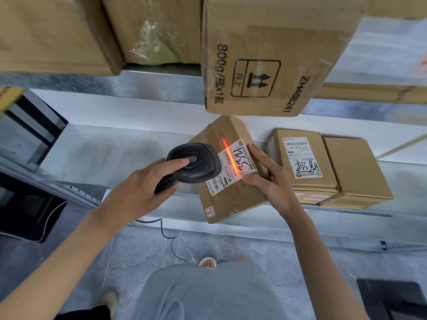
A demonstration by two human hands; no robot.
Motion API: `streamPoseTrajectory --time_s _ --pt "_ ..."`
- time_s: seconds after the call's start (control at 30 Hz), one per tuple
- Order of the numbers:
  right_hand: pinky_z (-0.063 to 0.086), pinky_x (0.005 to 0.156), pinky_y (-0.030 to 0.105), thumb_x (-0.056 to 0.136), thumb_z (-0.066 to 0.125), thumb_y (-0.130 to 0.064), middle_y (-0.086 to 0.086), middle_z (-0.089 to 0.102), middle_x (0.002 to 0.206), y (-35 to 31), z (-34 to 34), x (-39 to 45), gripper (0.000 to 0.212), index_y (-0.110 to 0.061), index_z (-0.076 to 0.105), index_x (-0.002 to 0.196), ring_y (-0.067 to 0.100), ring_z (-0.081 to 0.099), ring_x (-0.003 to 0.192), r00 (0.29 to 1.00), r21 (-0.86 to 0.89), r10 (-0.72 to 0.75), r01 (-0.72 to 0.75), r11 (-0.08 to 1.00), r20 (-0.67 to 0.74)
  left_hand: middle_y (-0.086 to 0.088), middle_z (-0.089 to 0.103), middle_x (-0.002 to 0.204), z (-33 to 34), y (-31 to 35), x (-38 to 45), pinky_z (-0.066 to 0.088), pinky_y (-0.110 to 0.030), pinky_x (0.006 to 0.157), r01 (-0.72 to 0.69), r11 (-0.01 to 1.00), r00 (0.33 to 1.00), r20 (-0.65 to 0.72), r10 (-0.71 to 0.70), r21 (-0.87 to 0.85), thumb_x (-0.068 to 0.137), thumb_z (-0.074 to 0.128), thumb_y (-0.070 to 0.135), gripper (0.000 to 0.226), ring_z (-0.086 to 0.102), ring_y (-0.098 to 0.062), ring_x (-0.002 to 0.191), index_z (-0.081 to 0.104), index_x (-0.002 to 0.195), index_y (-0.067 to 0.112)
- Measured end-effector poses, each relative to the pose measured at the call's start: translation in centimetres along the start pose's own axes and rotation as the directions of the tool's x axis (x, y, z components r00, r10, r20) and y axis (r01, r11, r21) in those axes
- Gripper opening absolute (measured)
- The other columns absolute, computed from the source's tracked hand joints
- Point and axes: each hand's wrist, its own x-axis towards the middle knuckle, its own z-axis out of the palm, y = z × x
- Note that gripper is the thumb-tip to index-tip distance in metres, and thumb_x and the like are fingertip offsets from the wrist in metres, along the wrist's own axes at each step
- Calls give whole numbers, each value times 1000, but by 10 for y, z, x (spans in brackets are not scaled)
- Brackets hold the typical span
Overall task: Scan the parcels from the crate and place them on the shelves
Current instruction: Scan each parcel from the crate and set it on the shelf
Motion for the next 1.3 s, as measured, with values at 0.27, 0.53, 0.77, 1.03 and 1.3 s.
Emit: streamPoseTrajectory --time_s 0.27,0.53,0.77,1.03,1.3 --pt "45 84 3 84 73 4 -28 49 137 -2 1 -1 69 -20 51 146 -24 49 116 1000 -6 3 -3 1000 0 -19 72 109 -2 0 -6 51 -29 70 19 999 999 27 -20 32 86 67 15 69 66 -22 79 36 138 46" --pt "46 83 4 85 72 3 -27 49 137 -4 7 -2 69 -20 50 146 -24 49 115 1000 -3 -5 5 1000 -3 -21 71 111 -4 -6 -11 50 -26 78 8 998 1000 22 -9 54 84 67 10 64 68 -21 84 43 139 31" --pt "50 92 15 85 73 1 -16 50 147 -5 11 -6 69 -27 51 145 -10 50 126 1000 39 -1 2 999 -26 3 58 117 1 -14 -15 36 9 80 30 999 998 -60 -31 -16 91 73 14 73 59 -14 104 38 142 54" --pt "47 110 45 74 73 -20 -2 56 145 -36 -3 -30 66 -36 55 136 16 50 136 973 206 9 40 978 -231 50 49 128 15 2 26 39 4 89 63 976 988 -125 -90 -206 92 74 17 83 48 29 115 31 142 67" --pt "51 103 38 79 68 -20 -4 66 133 -42 -73 -82 69 -27 51 146 17 59 127 870 214 7 113 970 -492 49 40 141 66 60 84 42 -3 96 -117 930 990 -112 83 -347 91 64 32 72 47 21 127 28 146 62"
